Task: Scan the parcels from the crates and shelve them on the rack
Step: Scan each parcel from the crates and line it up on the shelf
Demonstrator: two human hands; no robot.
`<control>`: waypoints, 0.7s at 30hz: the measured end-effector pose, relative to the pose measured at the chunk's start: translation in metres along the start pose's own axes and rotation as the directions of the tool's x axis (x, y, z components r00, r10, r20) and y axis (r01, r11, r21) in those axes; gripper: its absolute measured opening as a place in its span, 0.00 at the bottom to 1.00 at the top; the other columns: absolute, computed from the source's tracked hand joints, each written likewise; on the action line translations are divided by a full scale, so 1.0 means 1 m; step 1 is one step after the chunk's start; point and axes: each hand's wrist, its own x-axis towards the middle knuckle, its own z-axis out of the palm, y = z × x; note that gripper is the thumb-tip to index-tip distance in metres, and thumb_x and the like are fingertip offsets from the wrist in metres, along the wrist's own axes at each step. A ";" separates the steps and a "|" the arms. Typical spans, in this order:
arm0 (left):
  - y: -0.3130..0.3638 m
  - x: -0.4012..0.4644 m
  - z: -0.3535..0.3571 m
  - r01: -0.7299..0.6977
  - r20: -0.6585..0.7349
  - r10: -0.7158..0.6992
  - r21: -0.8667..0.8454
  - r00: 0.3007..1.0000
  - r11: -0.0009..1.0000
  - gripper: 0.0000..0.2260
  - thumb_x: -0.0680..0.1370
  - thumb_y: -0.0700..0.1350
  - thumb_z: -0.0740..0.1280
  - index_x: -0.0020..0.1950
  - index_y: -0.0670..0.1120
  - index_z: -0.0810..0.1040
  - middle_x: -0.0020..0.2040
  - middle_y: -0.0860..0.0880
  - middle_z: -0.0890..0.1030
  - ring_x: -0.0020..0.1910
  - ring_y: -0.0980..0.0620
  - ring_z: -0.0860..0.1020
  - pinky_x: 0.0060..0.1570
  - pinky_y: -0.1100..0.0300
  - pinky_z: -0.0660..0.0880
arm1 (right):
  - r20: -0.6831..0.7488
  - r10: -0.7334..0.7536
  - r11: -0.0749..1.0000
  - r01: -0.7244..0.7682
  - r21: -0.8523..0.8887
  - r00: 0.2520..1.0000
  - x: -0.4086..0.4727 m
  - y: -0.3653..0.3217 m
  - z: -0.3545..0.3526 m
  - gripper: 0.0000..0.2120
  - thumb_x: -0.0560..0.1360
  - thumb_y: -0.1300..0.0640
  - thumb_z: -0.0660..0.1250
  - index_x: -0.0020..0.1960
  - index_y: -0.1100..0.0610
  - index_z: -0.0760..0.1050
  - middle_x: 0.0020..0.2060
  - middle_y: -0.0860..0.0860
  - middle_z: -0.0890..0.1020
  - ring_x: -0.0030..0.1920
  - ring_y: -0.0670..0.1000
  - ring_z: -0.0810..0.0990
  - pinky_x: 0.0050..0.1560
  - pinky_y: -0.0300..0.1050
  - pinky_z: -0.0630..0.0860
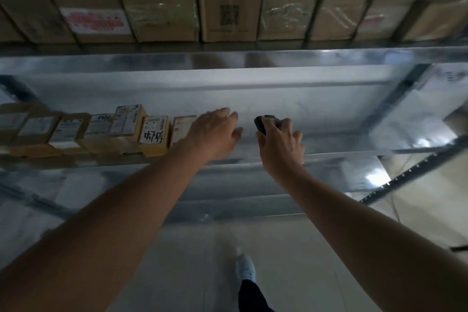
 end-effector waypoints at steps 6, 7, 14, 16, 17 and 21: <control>0.070 -0.014 -0.031 -0.111 -0.025 0.111 0.031 0.993 0.993 0.26 0.88 0.58 0.56 0.81 0.45 0.67 0.80 0.43 0.70 0.75 0.41 0.71 0.74 0.44 0.69 | -0.110 0.064 0.998 -0.066 -0.022 0.992 -0.046 0.056 -0.063 0.21 0.87 0.45 0.59 0.79 0.46 0.64 0.69 0.58 0.68 0.63 0.66 0.72 0.59 0.67 0.77; 0.083 -0.014 -0.036 -0.125 -0.029 0.126 0.036 0.992 0.992 0.26 0.88 0.58 0.55 0.81 0.44 0.67 0.80 0.43 0.70 0.76 0.40 0.71 0.74 0.44 0.69 | -0.128 0.072 0.997 -0.075 -0.026 0.989 -0.051 0.068 -0.074 0.21 0.87 0.45 0.59 0.79 0.46 0.64 0.69 0.58 0.68 0.63 0.66 0.72 0.59 0.67 0.77; 0.190 0.006 -0.046 -0.211 -0.010 0.212 0.060 0.977 0.976 0.27 0.88 0.59 0.53 0.83 0.46 0.64 0.82 0.43 0.66 0.77 0.39 0.69 0.75 0.43 0.67 | -0.213 0.146 0.987 -0.157 -0.037 0.966 -0.069 0.171 -0.131 0.21 0.87 0.45 0.59 0.78 0.47 0.65 0.68 0.59 0.69 0.63 0.67 0.72 0.60 0.67 0.76; 0.223 0.017 -0.042 -0.222 -0.014 0.223 0.052 0.975 0.974 0.27 0.88 0.59 0.53 0.83 0.45 0.65 0.81 0.43 0.67 0.76 0.39 0.70 0.75 0.43 0.68 | -0.221 0.160 0.985 -0.170 -0.030 0.962 -0.069 0.203 -0.143 0.21 0.87 0.46 0.59 0.78 0.48 0.66 0.69 0.60 0.69 0.64 0.67 0.72 0.59 0.66 0.74; 0.243 0.024 -0.039 -0.224 -0.017 0.225 0.047 0.974 0.973 0.27 0.88 0.59 0.54 0.82 0.45 0.65 0.81 0.43 0.68 0.75 0.39 0.71 0.74 0.43 0.69 | -0.219 0.164 0.984 -0.175 -0.028 0.962 -0.068 0.222 -0.149 0.21 0.87 0.46 0.59 0.78 0.48 0.66 0.69 0.60 0.68 0.65 0.67 0.72 0.59 0.66 0.74; 0.324 0.052 -0.027 -0.216 -0.004 0.216 0.031 0.976 0.976 0.25 0.87 0.58 0.55 0.79 0.44 0.67 0.78 0.43 0.71 0.73 0.39 0.72 0.72 0.44 0.69 | -0.217 0.160 0.985 -0.171 -0.030 0.963 -0.058 0.299 -0.176 0.21 0.87 0.46 0.60 0.78 0.49 0.65 0.69 0.60 0.69 0.65 0.67 0.72 0.61 0.68 0.76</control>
